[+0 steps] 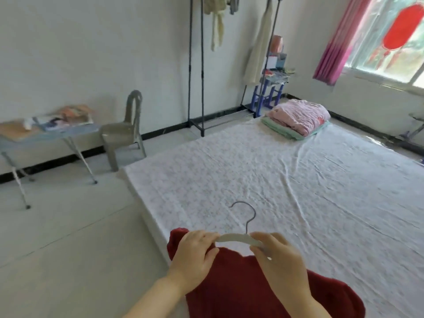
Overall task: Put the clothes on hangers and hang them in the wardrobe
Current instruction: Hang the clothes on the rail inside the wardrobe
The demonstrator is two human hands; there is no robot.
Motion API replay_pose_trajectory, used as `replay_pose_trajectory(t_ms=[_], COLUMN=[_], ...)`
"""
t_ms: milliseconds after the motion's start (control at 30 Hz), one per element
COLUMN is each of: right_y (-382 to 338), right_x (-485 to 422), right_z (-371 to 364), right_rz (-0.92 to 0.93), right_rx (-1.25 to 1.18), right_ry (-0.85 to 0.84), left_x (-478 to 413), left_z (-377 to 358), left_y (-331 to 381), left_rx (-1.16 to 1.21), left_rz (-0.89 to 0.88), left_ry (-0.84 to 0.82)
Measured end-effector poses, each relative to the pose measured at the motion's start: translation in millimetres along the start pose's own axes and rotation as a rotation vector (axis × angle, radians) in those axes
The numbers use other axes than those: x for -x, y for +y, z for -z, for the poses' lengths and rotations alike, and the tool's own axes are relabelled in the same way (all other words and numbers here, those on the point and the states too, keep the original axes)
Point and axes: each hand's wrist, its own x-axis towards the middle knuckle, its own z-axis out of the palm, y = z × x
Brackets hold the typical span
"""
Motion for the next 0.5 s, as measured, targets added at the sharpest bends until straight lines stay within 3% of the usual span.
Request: replay_pose_trajectory(t_ms=[200, 500], right_y=[-105, -294], right_x=[-43, -89], right_z=[-48, -149], right_rz=[0.236, 0.534], right_rx=[-0.098, -0.270], right_ry=[-0.209, -0.300], left_x=[31, 77], left_z=[110, 281], left_y=[-39, -132], left_rx=[-0.154, -0.384], left_rz=[0.175, 0.295], left_ry=[0.300, 0.576])
